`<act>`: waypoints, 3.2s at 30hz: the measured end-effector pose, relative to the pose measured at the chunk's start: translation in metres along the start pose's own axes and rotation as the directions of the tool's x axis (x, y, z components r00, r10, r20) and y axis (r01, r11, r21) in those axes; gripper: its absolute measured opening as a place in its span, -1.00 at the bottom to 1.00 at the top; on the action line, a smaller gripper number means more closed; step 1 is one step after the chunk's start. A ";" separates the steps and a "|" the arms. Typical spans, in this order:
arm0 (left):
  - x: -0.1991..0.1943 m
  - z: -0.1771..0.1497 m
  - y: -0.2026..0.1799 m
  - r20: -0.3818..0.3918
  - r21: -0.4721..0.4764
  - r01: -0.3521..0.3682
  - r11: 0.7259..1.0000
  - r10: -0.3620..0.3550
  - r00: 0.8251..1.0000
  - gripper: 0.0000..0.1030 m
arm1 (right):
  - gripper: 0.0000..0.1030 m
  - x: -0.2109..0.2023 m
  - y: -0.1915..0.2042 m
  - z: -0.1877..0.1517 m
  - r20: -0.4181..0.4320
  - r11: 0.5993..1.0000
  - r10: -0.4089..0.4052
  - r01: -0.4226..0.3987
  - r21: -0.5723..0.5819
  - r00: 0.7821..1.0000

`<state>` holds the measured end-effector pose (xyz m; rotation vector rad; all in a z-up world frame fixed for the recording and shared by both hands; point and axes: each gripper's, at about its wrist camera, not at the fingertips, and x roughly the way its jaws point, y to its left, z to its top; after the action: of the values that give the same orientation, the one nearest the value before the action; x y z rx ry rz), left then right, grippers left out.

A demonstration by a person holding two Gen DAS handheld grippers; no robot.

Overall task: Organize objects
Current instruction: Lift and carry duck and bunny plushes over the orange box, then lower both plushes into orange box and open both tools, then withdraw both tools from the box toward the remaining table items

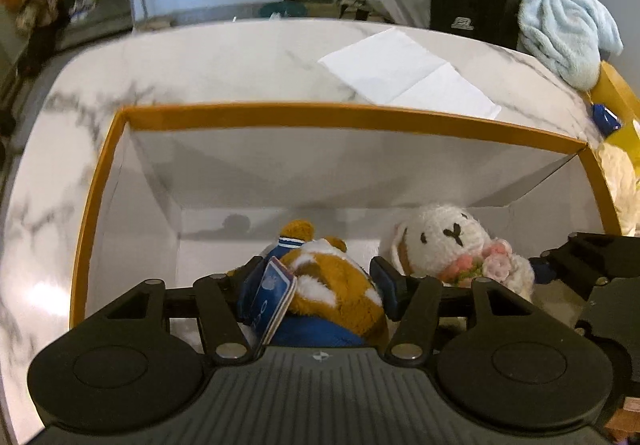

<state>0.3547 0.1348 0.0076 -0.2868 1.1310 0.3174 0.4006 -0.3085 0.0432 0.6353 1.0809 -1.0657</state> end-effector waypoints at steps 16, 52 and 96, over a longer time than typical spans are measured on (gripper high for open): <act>-0.004 -0.045 -0.003 -0.089 -0.085 0.027 0.996 -0.035 0.995 0.36 | 0.46 0.003 0.014 -0.008 -0.079 0.986 0.086 -0.096 -0.136 0.993; -0.048 -0.056 -0.010 -0.004 -0.154 0.034 0.987 -0.036 0.999 0.70 | 0.70 -0.029 0.000 -0.013 -0.044 0.976 -0.022 0.012 -0.219 0.999; -0.107 -0.284 -0.047 0.393 -0.213 -0.114 0.970 0.192 0.899 0.76 | 0.88 -0.128 0.062 -0.294 0.474 0.995 -0.064 0.020 0.097 0.878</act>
<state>0.0945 -0.0273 -0.0049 -0.2782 0.7061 0.5980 0.3328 0.0109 0.0462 0.3861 0.6191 -1.2338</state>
